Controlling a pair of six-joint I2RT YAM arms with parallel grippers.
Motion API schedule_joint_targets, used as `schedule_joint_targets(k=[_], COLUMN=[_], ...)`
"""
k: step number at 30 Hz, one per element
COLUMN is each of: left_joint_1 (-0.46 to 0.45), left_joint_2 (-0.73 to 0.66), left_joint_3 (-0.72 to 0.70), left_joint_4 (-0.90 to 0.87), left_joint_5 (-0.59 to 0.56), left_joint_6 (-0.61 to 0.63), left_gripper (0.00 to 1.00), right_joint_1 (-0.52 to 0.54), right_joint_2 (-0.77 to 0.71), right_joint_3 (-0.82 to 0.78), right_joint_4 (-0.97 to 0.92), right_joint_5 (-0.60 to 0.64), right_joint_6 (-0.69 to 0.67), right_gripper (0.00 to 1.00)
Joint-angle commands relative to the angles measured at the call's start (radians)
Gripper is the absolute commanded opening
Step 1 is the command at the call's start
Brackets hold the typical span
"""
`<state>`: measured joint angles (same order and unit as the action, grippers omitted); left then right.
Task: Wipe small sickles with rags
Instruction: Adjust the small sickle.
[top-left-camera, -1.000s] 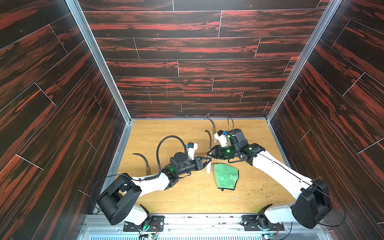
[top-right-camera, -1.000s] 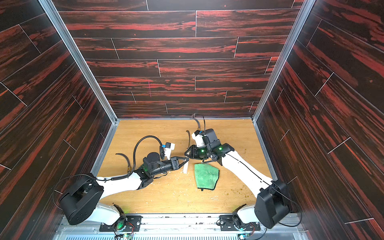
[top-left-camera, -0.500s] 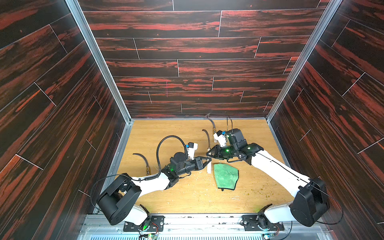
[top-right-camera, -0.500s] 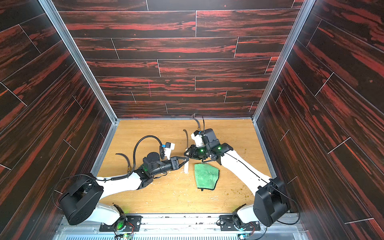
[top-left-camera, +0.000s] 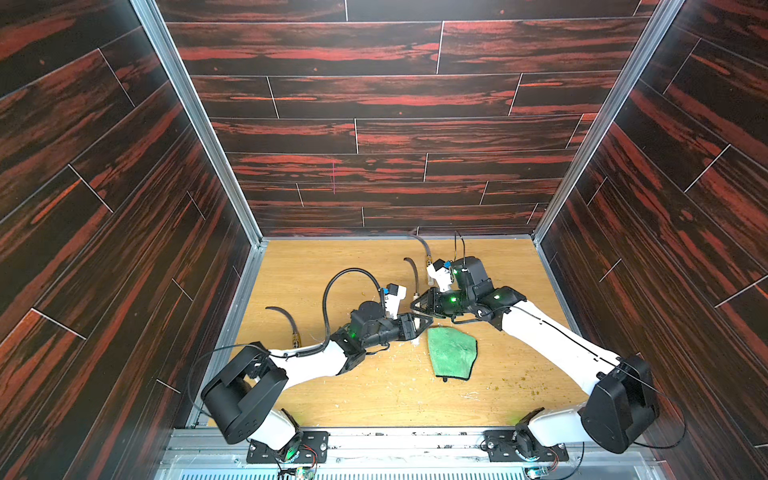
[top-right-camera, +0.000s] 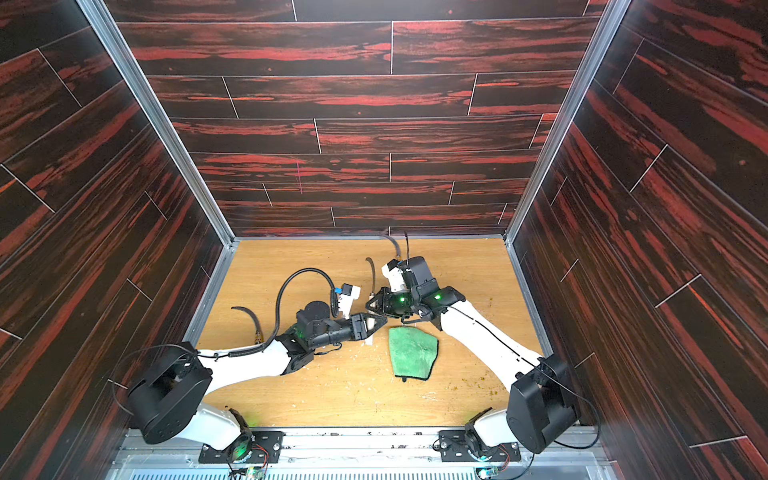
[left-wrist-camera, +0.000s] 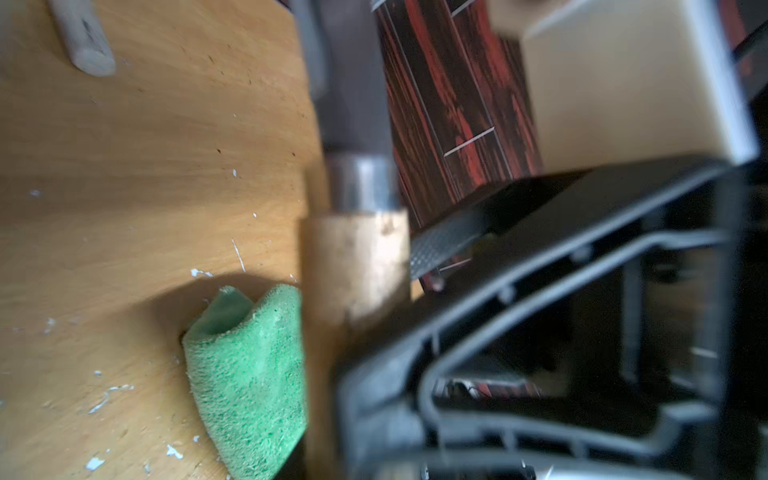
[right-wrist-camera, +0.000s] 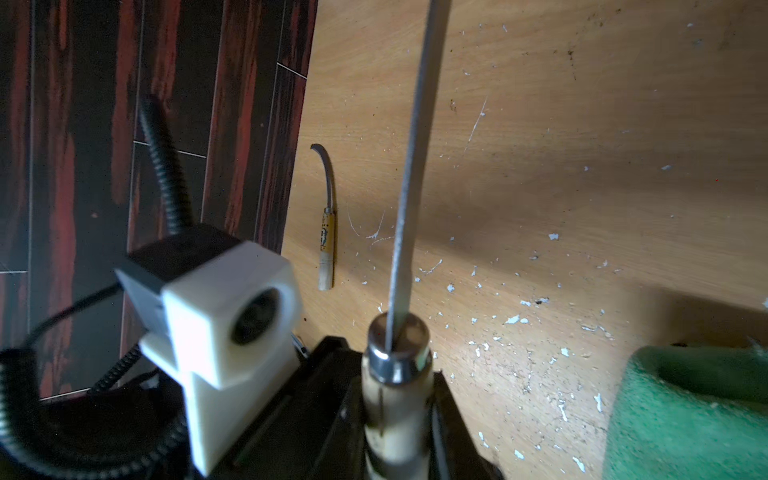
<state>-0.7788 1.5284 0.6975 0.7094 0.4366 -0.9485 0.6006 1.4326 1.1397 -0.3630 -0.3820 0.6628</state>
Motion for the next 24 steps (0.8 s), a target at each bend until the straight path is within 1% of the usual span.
schedule_joint_targets(k=[1,2,6,10,13,14,16,17,19,22,23,24], left_joint_1=[-0.011,-0.013,-0.012,-0.011,-0.012,-0.011,-0.011,-0.011,-0.012,-0.011,-0.011,-0.011], left_joint_2=[0.019,0.026,0.029,0.022,0.016,0.016,0.016,0.015,0.013,0.001,-0.007,-0.016], left_joint_3=[0.036,0.037,0.040,0.049,0.054,0.055,0.057,0.056,0.056,0.044,0.037,0.032], left_joint_4=[-0.019,-0.018,-0.033,-0.066,-0.083,-0.088,-0.092,-0.091,-0.090,-0.086,-0.089,-0.097], left_joint_5=[0.007,0.006,-0.008,-0.018,-0.022,-0.021,-0.021,-0.020,-0.016,-0.009,-0.009,-0.014], left_joint_6=[0.025,0.025,0.030,0.048,0.056,0.059,0.065,0.069,0.078,0.096,0.105,0.111], left_gripper=[0.42,0.39,0.21,0.14,0.05,0.00,0.00,0.00,0.00,0.00,0.00,0.00], right_joint_1=[0.014,0.016,0.021,0.023,0.025,0.025,0.025,0.027,0.026,0.027,0.026,0.024], right_joint_2=[0.011,0.009,0.002,-0.002,-0.010,-0.013,-0.017,-0.020,-0.025,-0.039,-0.046,-0.052], right_joint_3=[0.028,0.029,0.030,0.024,0.012,0.007,0.003,0.004,0.005,0.011,0.013,0.014], right_joint_4=[0.025,0.024,0.020,0.003,0.001,0.001,0.000,-0.005,-0.022,-0.057,-0.071,-0.080], right_joint_5=[-0.004,-0.003,0.002,0.015,0.017,0.017,0.014,0.017,0.042,0.107,0.125,0.136], right_joint_6=[0.009,0.010,0.008,-0.004,-0.005,-0.005,-0.006,-0.008,-0.012,-0.029,-0.038,-0.044], right_gripper=[0.02,0.02,0.02,0.02,0.02,0.02,0.04,0.08,0.21,0.45,0.52,0.57])
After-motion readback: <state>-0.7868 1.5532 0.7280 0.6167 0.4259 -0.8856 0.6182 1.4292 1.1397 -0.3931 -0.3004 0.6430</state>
